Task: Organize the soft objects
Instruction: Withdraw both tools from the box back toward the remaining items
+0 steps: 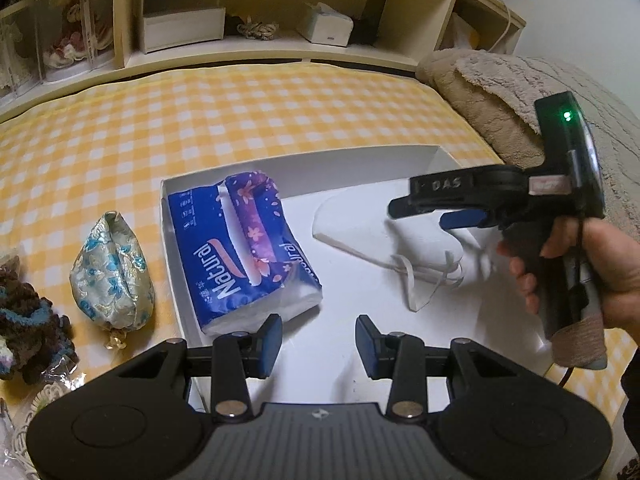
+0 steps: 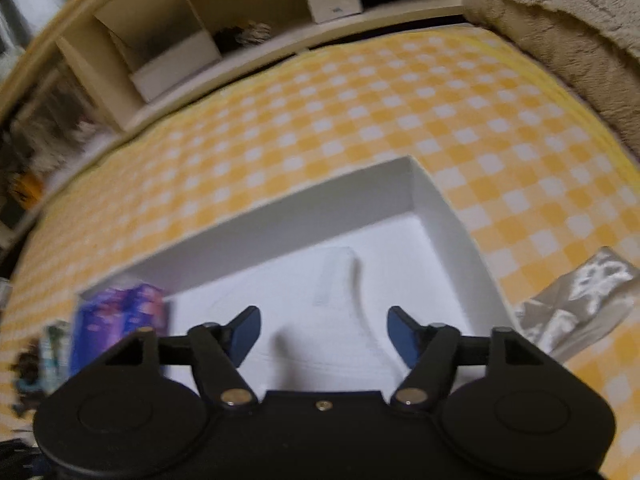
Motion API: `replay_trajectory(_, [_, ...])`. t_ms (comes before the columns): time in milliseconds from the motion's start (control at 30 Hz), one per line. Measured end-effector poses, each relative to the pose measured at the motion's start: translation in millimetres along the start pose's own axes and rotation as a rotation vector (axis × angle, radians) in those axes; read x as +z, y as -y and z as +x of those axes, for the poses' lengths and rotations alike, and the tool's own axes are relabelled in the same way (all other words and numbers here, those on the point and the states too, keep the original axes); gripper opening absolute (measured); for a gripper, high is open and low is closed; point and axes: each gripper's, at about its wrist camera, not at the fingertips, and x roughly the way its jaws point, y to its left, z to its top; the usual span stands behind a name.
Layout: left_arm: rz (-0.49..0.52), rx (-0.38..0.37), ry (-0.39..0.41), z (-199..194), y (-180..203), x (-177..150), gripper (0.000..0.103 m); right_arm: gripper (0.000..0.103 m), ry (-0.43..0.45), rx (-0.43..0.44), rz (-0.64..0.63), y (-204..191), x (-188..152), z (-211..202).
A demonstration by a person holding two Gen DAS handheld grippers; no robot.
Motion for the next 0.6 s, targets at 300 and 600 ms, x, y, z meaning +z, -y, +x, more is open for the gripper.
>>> replay_trajectory(300, [0.013, -0.004, 0.016, -4, 2, 0, 0.042, 0.072, -0.076, 0.144, -0.091, -34, -10, 6])
replay_trajectory(600, [0.002, 0.016, 0.043, -18, 0, -2, 0.043, 0.064, -0.037, 0.133, -0.106, -41, -8, -11])
